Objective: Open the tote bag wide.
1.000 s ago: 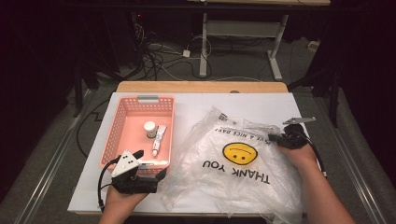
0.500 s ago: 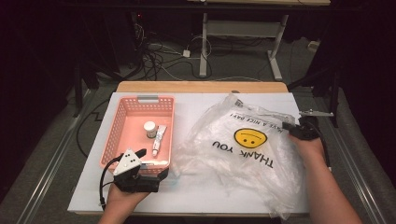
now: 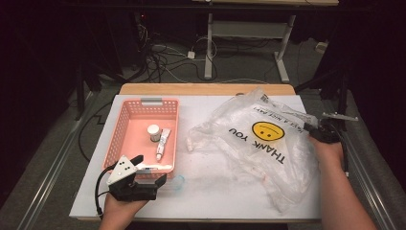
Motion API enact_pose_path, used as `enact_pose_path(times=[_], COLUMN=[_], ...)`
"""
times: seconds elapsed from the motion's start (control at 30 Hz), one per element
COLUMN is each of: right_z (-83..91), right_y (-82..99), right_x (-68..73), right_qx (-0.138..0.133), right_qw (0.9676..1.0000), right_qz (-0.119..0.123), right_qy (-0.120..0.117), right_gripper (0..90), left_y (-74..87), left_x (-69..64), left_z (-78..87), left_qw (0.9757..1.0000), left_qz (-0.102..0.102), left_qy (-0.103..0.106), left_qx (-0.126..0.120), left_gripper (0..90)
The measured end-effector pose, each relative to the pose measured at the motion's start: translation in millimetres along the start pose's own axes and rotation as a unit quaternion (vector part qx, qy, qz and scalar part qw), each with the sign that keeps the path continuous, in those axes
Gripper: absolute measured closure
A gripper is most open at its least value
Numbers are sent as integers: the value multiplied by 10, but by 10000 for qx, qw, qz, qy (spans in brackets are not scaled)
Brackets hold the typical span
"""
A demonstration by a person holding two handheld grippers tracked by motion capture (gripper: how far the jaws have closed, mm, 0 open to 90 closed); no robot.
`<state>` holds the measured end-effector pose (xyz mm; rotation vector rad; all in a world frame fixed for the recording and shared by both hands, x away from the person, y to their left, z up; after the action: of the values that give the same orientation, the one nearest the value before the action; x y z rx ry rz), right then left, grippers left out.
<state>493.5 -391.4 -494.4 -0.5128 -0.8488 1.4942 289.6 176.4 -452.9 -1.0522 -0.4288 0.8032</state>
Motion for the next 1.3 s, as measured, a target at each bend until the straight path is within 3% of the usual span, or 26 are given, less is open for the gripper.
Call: enact_pose_path(times=[0.07, 0.1, 0.13, 0.27, 0.3, 0.33, 0.4, 0.43, 0.5, 0.63, 0.7, 0.83, 0.87, 0.93, 0.97, 1.0, 1.03, 1.07, 1.1, 1.13, 1.17, 1.2, 1.23, 1.27, 1.3], right_z=[61, 140, 205, 551, 551, 708, 842, 842, 1003, 1036, 970, 1014, 1128, 1194, 1335, 1335, 1379, 1431, 1438, 1438, 1410, 1410, 1389, 1341, 1341], right_y=[70, 139, 160, 233, 233, 302, 371, 371, 421, 420, 419, 398, 385, 386, 444, 444, 506, 659, 730, 730, 859, 859, 908, 978, 978], right_x=[-30, -76, -102, -129, -129, -107, -82, -82, -85, -123, -151, -119, -44, 6, 162, 162, 277, 543, 666, 666, 916, 916, 1047, 1297, 1297], right_qx=[1, 21, -48, -335, -335, -418, -465, -465, -546, -520, -447, -543, -657, -724, -841, -841, -835, -730, -719, -719, -565, -565, -479, -292, -292], right_qw=[10000, 9999, 9998, 9993, 9993, 9987, 9979, 9979, 9973, 9977, 9985, 9980, 9972, 9966, 9954, 9954, 9946, 9929, 9910, 9910, 9876, 9876, 9853, 9803, 9803], right_qz=[-16, 50, 74, 184, 184, 275, 435, 435, 476, 434, 296, 250, 337, 393, 365, 365, 426, 585, 678, 678, 849, 849, 955, 1189, 1189], right_qy=[-5, 90, 164, 39, 39, 20, 73, 73, 94, 55, 127, 189, 69, -19, -292, -292, -456, -728, -899, -899, -1190, -1190, -1332, -1549, -1549], right_gripper=[696, 541, 495, 465, 465, 448, 426, 426, 374, 357, 232, 161, 163, 165, 209, 209, 215, 260, 282, 282, 296, 296, 304, 318, 318], left_y=[11, 19, 27, 26, 24, 22, 20, 18, 11, 16, 17, 17, 16, 14, 15, 17, 21, 23, 24, 24, 21, 16, 10, 5, 3], left_x=[16, 21, 24, 24, 26, 26, 19, 14, -6, -19, -10, -2, -2, -11, -18, -30, -42, -54, -75, -75, -85, -92, -99, -103, -104], left_z=[11, 11, 13, 27, 20, 7, -17, -25, -35, -32, -32, -36, -40, -51, -57, -65, -75, -86, -98, -98, -101, -97, -93, -88, -83], left_qw=[10000, 10000, 10000, 10000, 10000, 10000, 10000, 10000, 10000, 10000, 10000, 10000, 10000, 9999, 9999, 9999, 9999, 9998, 9998, 9998, 9998, 9998, 9998, 9997, 9997], left_qz=[66, 66, 64, 50, 40, 56, 35, 5, -21, -51, -19, 23, 27, 16, -6, -21, -50, -70, -83, -83, -84, -90, -97, -113, -130], left_qy=[30, 24, 33, 26, 22, 10, 32, 44, 57, 75, 81, 80, 90, 106, 115, 126, 145, 161, 185, 185, 190, 194, 196, 191, 190], left_qx=[-15, 10, 33, -21, -9, -17, -4, 9, -2, 14, 13, -7, -9, -8, -4, 6, 31, 56, 71, 71, 64, 61, 41, 34, 30], left_gripper=[0, 0, 0, 0, 0, 0, 0, 0, 0, 0, 0, 0, 0, 0, 0, 0, 0, 0, 0, 0, 0, 0, 0, 0, 0])
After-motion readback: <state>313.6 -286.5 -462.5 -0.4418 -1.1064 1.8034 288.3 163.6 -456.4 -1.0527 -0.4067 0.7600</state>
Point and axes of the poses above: each handheld gripper's, and its own axes: z roughly backward along the jaws, y roughly out of its underside, x roughly to its left, the point moved 5 cm from there along -z, roughly forward along the jaws, and after that the axes turned 5 degrees about -z, right-handed, at the moved point
